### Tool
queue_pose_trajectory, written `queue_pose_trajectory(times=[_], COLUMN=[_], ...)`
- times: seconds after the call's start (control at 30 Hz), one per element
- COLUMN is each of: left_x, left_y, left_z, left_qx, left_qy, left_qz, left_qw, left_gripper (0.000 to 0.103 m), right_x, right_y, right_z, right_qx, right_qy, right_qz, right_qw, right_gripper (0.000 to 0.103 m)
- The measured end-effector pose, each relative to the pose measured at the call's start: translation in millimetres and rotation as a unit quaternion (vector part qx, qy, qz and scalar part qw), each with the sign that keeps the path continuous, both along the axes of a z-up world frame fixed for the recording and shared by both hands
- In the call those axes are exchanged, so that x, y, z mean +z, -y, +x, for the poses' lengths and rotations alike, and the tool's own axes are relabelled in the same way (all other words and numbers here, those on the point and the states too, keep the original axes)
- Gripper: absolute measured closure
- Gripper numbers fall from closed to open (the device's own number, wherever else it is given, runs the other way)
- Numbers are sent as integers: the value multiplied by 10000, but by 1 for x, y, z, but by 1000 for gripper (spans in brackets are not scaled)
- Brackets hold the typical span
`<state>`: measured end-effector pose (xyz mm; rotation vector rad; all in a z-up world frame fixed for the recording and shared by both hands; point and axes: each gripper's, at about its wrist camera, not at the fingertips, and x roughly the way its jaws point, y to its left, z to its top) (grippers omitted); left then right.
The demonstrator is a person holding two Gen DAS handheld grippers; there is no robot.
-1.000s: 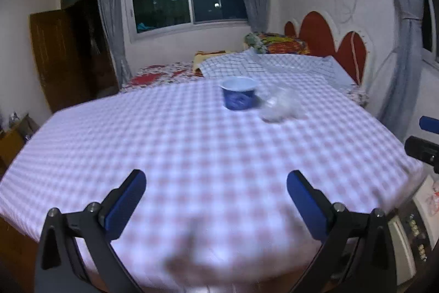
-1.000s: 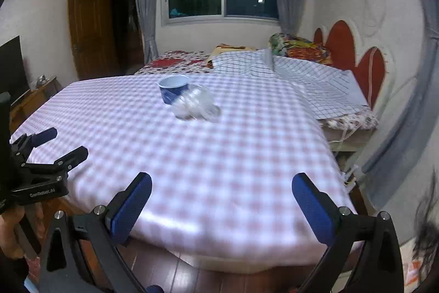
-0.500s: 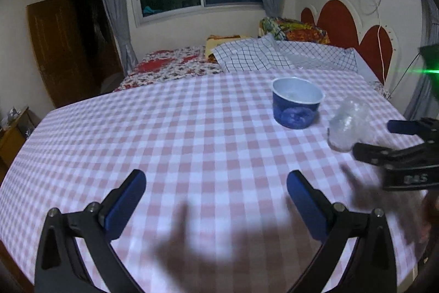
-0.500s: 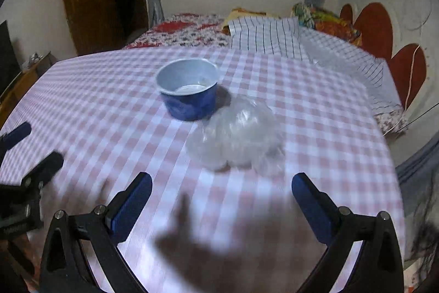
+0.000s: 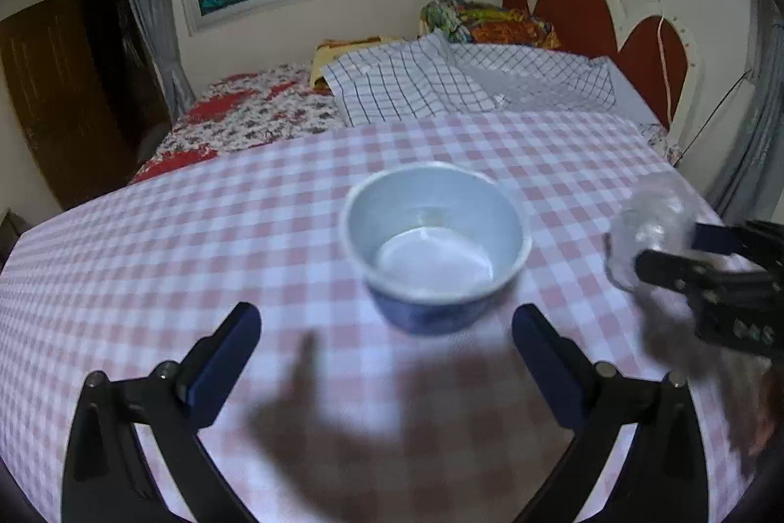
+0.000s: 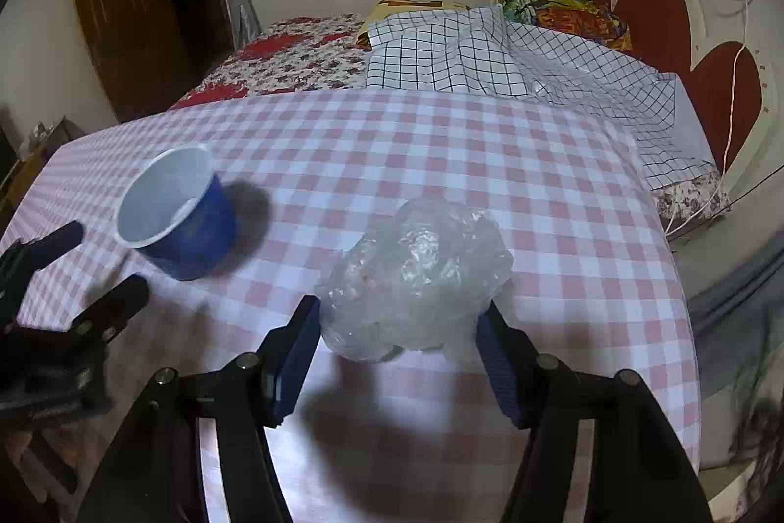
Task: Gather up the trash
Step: 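Grasp the blue cup rim with the left tool while the right tool grasps the clear plastic bag, then carry the blue cup and plastic bag over the black trash bin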
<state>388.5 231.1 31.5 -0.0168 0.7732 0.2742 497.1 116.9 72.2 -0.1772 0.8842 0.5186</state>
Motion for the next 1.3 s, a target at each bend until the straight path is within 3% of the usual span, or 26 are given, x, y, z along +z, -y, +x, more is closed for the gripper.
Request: queue_pose_trajectory(times=[0.13, 0.23, 0.27, 0.3, 0.47, 0.53, 0.73, 0.93, 1.3], left_x=[0, -3, -4, -4, 4, 8, 29, 49, 60], left_y=[2, -2, -3, -4, 8, 14, 37, 65, 135], left_z=[20, 34, 37, 37, 19, 9, -36, -91, -192], left_qx=[28, 118, 138, 128, -106, -219, -409, -608, -967], left_qy=[-38, -186, -226, -226, 10, 73, 366, 657, 1076], left_qz=[-13, -118, -99, -111, 54, 101, 240, 341, 213], left_qw=[10000, 9997, 9996, 9996, 9999, 9997, 9982, 9954, 9893], left_gripper=[1, 6, 12, 27, 27, 27, 26, 26, 26], right_x=[-3, -5, -6, -6, -2, 2, 23, 47, 58], right_y=[4, 6, 6, 6, 14, 19, 45, 76, 182], right_z=[7, 11, 13, 14, 4, -6, -50, -123, -258], right_qx=[100, 116, 121, 127, 202, 219, 205, 213, -288], right_qy=[-17, -58, -77, -99, -71, -7, 280, 747, 1193], right_qz=[56, 137, 160, 197, 343, 376, 522, 400, 483], right_qw=[9999, 9998, 9998, 9997, 9992, 9991, 9980, 9962, 9913], right_gripper=[38, 39, 42, 44, 62, 64, 64, 64, 64])
